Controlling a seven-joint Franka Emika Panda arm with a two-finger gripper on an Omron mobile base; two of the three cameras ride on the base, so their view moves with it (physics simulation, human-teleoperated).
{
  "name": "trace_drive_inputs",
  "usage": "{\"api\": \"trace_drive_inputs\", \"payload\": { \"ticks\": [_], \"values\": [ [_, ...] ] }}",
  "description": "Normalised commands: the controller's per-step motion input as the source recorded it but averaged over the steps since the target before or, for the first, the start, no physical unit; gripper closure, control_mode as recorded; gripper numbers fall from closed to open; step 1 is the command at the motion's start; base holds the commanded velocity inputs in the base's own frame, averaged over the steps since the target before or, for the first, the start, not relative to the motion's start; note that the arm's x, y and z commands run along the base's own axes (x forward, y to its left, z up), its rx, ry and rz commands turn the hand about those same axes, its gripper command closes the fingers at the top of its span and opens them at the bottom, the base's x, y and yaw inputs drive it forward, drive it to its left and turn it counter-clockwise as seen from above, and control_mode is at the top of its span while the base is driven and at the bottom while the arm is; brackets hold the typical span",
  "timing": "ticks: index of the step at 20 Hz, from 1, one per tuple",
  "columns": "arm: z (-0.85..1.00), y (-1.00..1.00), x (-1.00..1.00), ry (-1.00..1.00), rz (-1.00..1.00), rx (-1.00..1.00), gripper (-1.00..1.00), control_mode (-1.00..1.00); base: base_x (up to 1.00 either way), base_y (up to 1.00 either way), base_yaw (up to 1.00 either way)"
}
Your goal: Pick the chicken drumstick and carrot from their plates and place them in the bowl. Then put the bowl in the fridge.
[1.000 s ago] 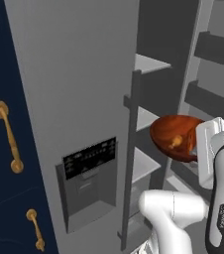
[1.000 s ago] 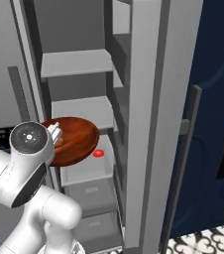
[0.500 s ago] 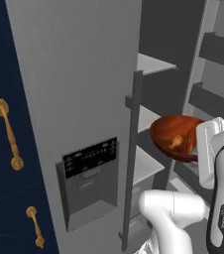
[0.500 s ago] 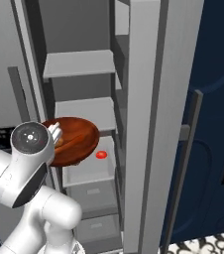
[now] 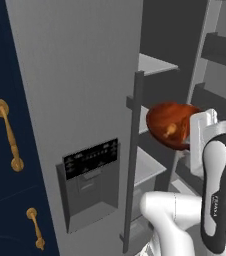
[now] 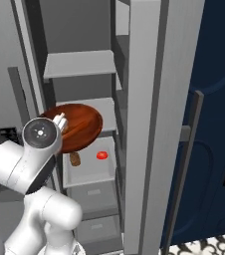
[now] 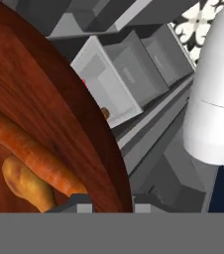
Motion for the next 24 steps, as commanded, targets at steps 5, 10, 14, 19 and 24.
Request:
{"api": "trace_drive_inputs", "payload": {
  "ticks": [5,10,14,19,24],
  "values": [
    [-0.06,0.03,0.96,0.0,0.0,-0.01,1.0,-1.0,0.0,0.0,0.0],
    [-0.26,0.01,0.97,0.0,0.0,-0.01,1.0,-1.0,0.0,0.0,0.0],
    [-0.21,0.0,0.92,0.0,0.0,-0.02,1.0,-1.0,0.0,0.0,0.0],
    [-0.22,-0.01,0.6,0.0,0.0,-0.01,1.0,-1.0,0.0,0.0,0.0],
    [-0.4,-0.09,0.65,0.0,0.0,0.0,1.0,-1.0,0.0,0.0,0.0]
  ]
}}
